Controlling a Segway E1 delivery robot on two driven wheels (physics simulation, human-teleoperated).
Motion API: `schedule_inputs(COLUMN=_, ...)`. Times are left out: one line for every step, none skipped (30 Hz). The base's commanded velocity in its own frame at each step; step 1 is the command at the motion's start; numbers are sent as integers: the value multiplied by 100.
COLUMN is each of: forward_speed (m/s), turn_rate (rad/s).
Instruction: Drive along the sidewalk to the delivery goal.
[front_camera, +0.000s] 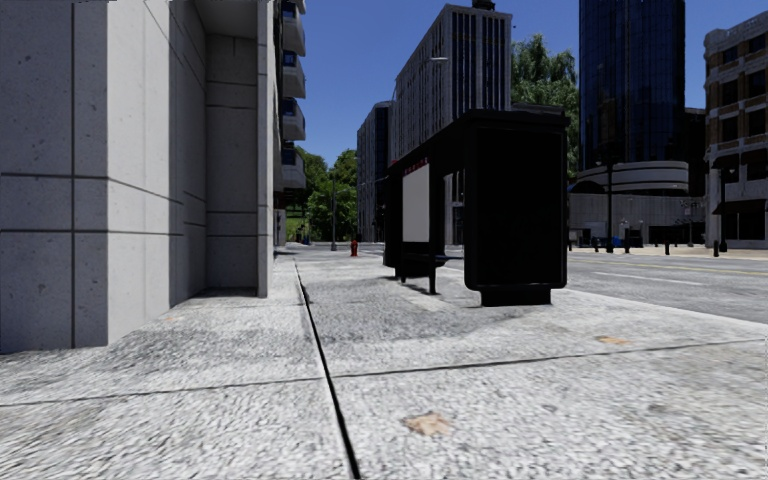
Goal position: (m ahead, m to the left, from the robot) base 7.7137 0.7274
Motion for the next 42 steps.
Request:
schedule_inputs(forward_speed=200, turn_rate=0)
schedule_inputs(forward_speed=200, turn_rate=0)
schedule_inputs(forward_speed=200, turn_rate=0)
schedule_inputs(forward_speed=200, turn_rate=0)
schedule_inputs(forward_speed=200, turn_rate=0)
schedule_inputs(forward_speed=200, turn_rate=0)
schedule_inputs(forward_speed=200, turn_rate=0)
schedule_inputs(forward_speed=200, turn_rate=0)
schedule_inputs(forward_speed=200, turn_rate=0)
schedule_inputs(forward_speed=200, turn_rate=0)
schedule_inputs(forward_speed=200, turn_rate=0)
schedule_inputs(forward_speed=200, turn_rate=0)
schedule_inputs(forward_speed=200, turn_rate=0)
schedule_inputs(forward_speed=200, turn_rate=16)
schedule_inputs(forward_speed=200, turn_rate=31)
schedule_inputs(forward_speed=200, turn_rate=35)
schedule_inputs(forward_speed=200, turn_rate=42)
schedule_inputs(forward_speed=200, turn_rate=56)
schedule_inputs(forward_speed=200, turn_rate=66)
schedule_inputs(forward_speed=200, turn_rate=67)
schedule_inputs(forward_speed=200, turn_rate=68)
schedule_inputs(forward_speed=200, turn_rate=61)
schedule_inputs(forward_speed=200, turn_rate=10)
schedule_inputs(forward_speed=200, turn_rate=10)
schedule_inputs(forward_speed=200, turn_rate=2)
schedule_inputs(forward_speed=200, turn_rate=0)
schedule_inputs(forward_speed=200, turn_rate=0)
schedule_inputs(forward_speed=200, turn_rate=0)
schedule_inputs(forward_speed=200, turn_rate=0)
schedule_inputs(forward_speed=200, turn_rate=0)
schedule_inputs(forward_speed=200, turn_rate=0)
schedule_inputs(forward_speed=200, turn_rate=0)
schedule_inputs(forward_speed=200, turn_rate=0)
schedule_inputs(forward_speed=200, turn_rate=0)
schedule_inputs(forward_speed=200, turn_rate=0)
schedule_inputs(forward_speed=200, turn_rate=0)
schedule_inputs(forward_speed=200, turn_rate=0)
schedule_inputs(forward_speed=200, turn_rate=0)
schedule_inputs(forward_speed=200, turn_rate=0)
schedule_inputs(forward_speed=200, turn_rate=0)
schedule_inputs(forward_speed=200, turn_rate=22)
schedule_inputs(forward_speed=200, turn_rate=49)
